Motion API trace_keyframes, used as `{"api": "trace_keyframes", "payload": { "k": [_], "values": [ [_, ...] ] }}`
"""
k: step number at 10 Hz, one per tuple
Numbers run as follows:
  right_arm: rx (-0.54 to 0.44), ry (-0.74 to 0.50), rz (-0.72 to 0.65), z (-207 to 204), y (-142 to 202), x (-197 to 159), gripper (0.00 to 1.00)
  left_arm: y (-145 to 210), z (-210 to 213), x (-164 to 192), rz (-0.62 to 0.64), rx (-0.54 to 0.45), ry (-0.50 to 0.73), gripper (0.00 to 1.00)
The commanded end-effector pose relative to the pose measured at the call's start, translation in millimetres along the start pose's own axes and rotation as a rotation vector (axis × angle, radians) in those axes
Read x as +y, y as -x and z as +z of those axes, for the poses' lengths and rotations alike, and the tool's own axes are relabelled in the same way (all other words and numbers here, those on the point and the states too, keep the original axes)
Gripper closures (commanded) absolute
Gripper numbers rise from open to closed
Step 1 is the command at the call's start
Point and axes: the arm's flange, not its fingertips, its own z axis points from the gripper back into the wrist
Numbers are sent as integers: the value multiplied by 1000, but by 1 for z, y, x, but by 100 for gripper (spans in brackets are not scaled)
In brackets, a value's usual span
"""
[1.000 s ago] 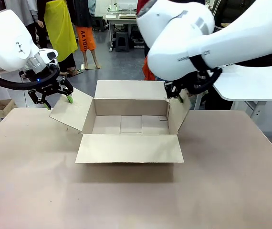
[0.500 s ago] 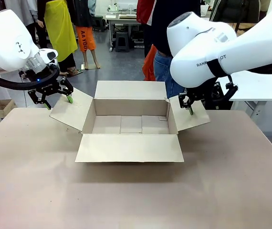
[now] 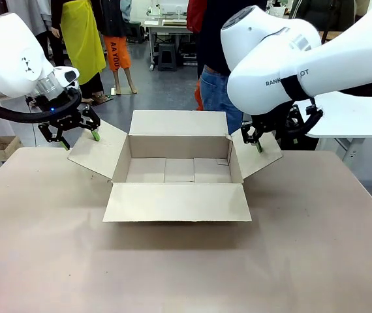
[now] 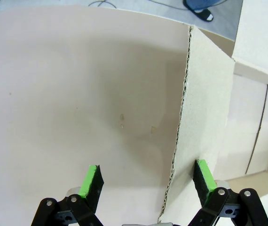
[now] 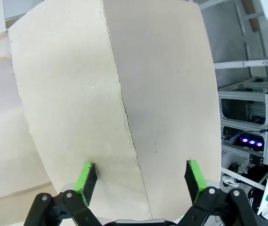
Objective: Pack the gift set into the box.
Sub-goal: Lift both hands away from the flaps of the Package Box.
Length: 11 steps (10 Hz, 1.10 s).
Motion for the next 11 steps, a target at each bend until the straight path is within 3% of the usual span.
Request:
{"api": "trace_keyframes", "payload": {
  "k": [1, 11],
  "values": [
    [-11, 17, -9, 1, -1, -2, 0, 0, 1, -1, 12, 0, -16, 0],
    [-11, 17, -9, 1, -1, -2, 0, 0, 1, -1, 12, 0, -16, 0]
  ]
}}
